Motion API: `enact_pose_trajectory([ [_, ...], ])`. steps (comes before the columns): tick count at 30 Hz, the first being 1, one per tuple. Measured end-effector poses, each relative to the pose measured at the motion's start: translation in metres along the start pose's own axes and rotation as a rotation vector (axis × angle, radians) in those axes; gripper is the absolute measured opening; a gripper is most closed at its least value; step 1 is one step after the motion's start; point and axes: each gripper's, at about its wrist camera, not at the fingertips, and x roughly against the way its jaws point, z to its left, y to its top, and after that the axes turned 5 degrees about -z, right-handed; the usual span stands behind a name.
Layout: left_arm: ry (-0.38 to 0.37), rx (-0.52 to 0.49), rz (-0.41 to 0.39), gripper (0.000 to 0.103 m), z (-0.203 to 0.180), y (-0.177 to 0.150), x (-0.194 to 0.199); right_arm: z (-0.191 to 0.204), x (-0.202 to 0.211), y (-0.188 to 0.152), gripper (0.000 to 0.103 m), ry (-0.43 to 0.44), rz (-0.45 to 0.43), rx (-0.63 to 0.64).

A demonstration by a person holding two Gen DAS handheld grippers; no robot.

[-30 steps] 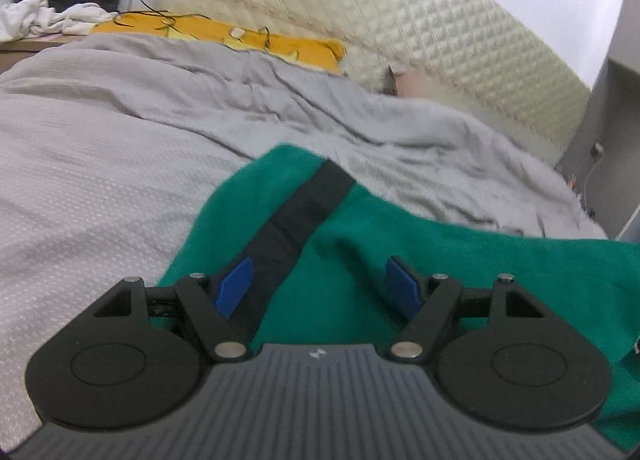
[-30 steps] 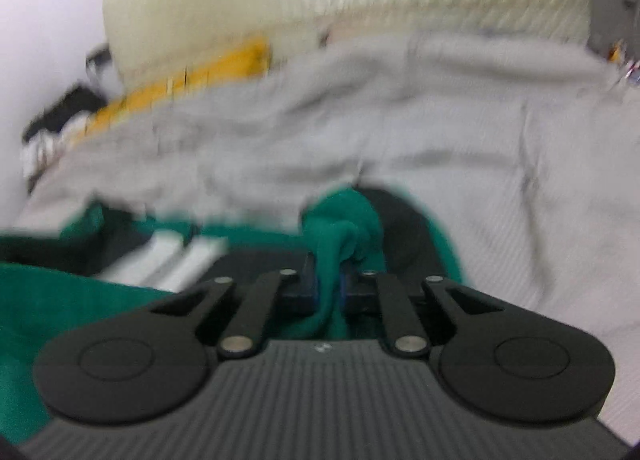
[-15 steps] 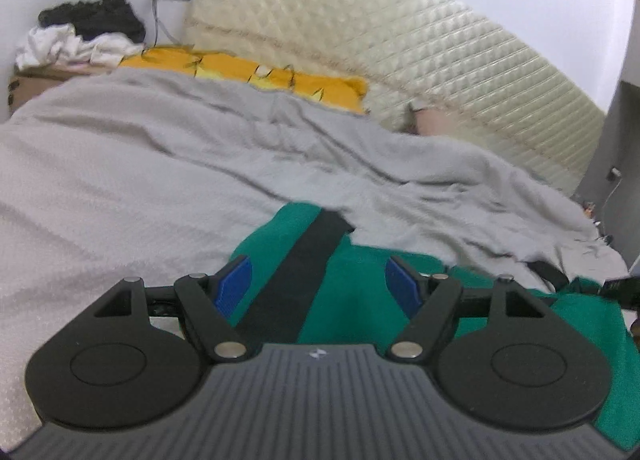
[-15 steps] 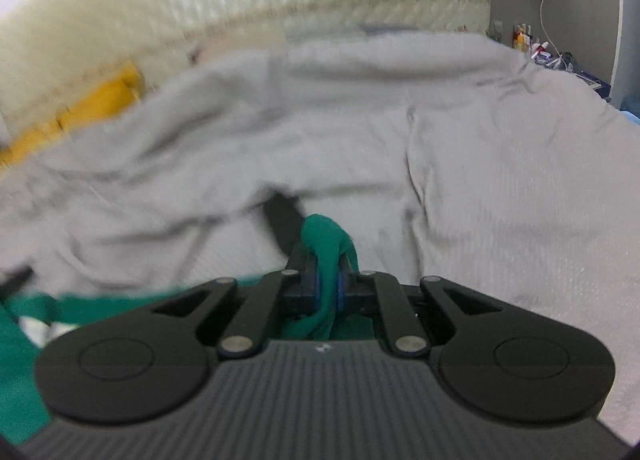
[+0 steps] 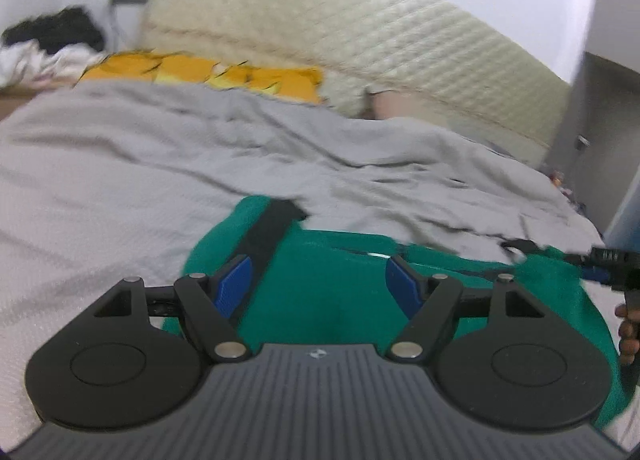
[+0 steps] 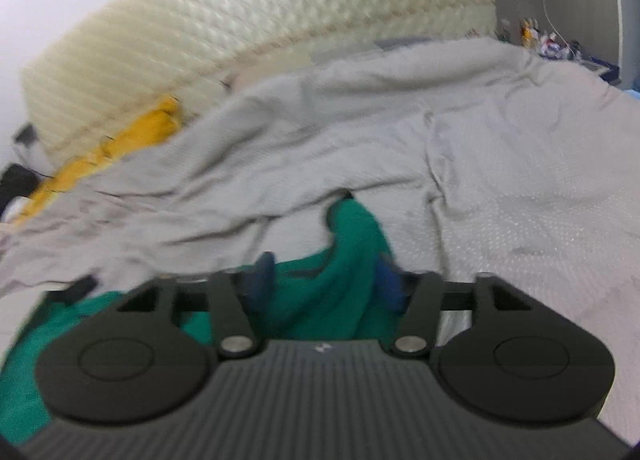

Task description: Fold large clothes

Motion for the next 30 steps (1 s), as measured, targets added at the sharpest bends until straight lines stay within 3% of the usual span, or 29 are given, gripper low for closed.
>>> enact_pose_trajectory([
  [7, -0.062, -0.099, -0.018, 0.078, -0.049, -0.01, 0.044, 0.038, 0.097, -0.018, 0.067, 0.118, -0.069, 0.076],
  [12, -0.057, -0.126, 0.035, 0.078, -0.063, -0.031, 0.057, 0.056, 0.133, -0.049, 0.067, 0.167, -0.062, 0.115],
  [15, -0.025, -0.192, 0.069, 0.078, -0.071, -0.048, 0.054, 0.063, 0.133, -0.07, 0.067, 0.196, -0.014, 0.109],
  [19, 0.012, -0.206, 0.133, 0.078, -0.07, -0.065, 0.034, 0.08, 0.113, -0.093, 0.068, 0.186, 0.031, 0.221],
  [20, 0.019, -0.209, 0.14, 0.078, -0.07, -0.068, 0.03, 0.081, 0.108, -0.096, 0.072, 0.193, 0.025, 0.231],
  [25, 0.044, -0.187, 0.185, 0.081, -0.064, -0.077, 0.008, 0.069, 0.082, -0.102, 0.079, 0.233, 0.069, 0.124],
  [30, 0.046, -0.17, 0.172, 0.081, -0.063, -0.076, 0.011, 0.064, 0.082, -0.108, 0.08, 0.24, 0.076, 0.086],
])
